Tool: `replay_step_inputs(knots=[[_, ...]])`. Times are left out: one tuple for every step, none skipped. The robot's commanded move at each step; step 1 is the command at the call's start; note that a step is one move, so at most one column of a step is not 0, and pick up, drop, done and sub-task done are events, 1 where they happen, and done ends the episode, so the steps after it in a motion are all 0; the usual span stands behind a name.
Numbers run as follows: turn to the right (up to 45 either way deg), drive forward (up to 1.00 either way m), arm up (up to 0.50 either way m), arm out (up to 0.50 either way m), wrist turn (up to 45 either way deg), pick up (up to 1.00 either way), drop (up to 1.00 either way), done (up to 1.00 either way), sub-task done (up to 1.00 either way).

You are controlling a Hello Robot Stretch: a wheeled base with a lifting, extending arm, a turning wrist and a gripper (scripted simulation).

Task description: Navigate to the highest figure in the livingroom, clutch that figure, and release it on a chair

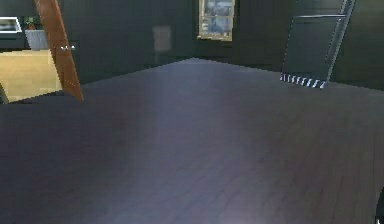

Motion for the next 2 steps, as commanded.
replay_step_inputs(knots=[[0.0, 0.6, 0.0, 0.0, 0.0, 0.0, 0.0, 0.0, 0.0], [39.0, 0.0, 0.0, 0.0, 0.0, 0.0, 0.0, 0.0, 0.0]])
